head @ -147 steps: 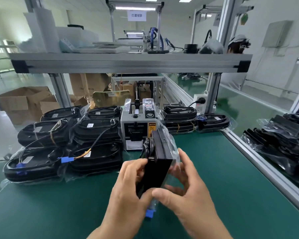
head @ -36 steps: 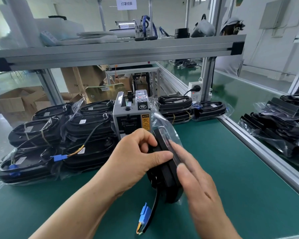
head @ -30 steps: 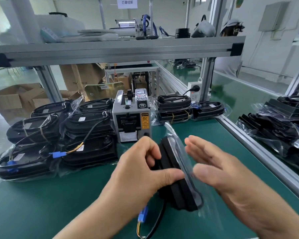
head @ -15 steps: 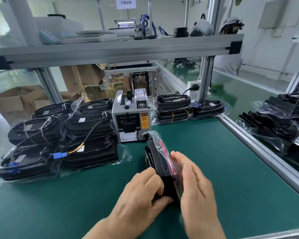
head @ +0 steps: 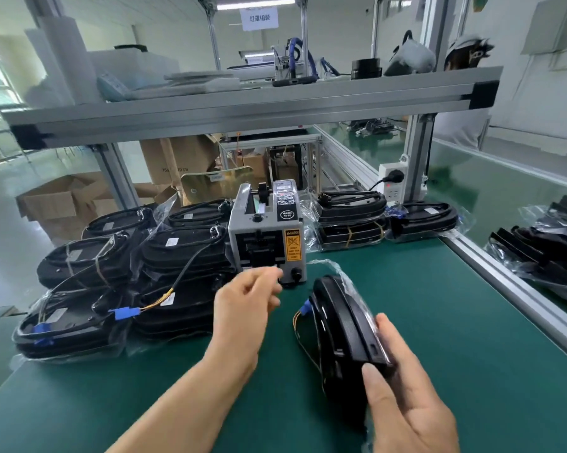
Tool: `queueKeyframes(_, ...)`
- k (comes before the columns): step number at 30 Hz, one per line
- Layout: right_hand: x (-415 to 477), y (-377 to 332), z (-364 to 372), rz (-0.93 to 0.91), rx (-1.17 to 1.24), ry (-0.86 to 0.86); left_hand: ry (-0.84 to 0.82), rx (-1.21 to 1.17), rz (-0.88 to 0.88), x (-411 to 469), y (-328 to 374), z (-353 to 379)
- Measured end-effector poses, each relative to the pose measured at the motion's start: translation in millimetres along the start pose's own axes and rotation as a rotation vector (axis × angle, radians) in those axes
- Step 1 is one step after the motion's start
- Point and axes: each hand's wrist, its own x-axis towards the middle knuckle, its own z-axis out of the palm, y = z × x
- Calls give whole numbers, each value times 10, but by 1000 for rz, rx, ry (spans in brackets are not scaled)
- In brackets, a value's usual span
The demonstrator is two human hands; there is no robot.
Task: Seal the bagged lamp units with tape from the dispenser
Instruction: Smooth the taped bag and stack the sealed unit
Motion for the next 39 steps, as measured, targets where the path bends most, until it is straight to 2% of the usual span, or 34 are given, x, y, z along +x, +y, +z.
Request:
queueKeyframes(1, -4, 6, 10, -9, 2, -8, 112, -81, -138, 248, 8, 9)
queueKeyframes(3, 2, 7, 39, -16, 29, -28, 223, -173, -352, 662, -4, -1)
queueKeyframes(8, 41, 56, 81, -70, 55, -41, 212, -231, -572, 1081, -100, 65)
queueKeyframes(14, 64, 121, 90, -89, 151, -74, 265, -349, -669, 1257, -99, 198)
queueKeyframes(18, 64, 82, 103, -57, 223, -66, 395, -505, -636, 1266, -70, 280)
queueKeyframes(20, 63, 47, 71, -37, 209, -81, 431, -479, -554, 1149, -49, 288)
queueKeyframes(22, 70, 10, 18, -21, 184, -97, 311, -420, -464, 964, 2, 240)
queueKeyframes(24, 73, 1, -20, 2, 173, -118, 12, -361, -419, 673, 120, 126)
queueKeyframes(27, 89, 3, -56, 44, 168, -157, -532, -211, -362, 136, 340, -1)
queueKeyframes(29, 97, -16, -59, 65, 168, -186, -728, -36, -314, -163, 457, 8)
queueKeyframes(32, 83, -26, -54, 75, 188, -216, -713, 152, -258, -356, 531, 102)
queueKeyframes(39, 86, -65, -64, 98, 217, -219, -716, 275, -198, -376, 564, 201)
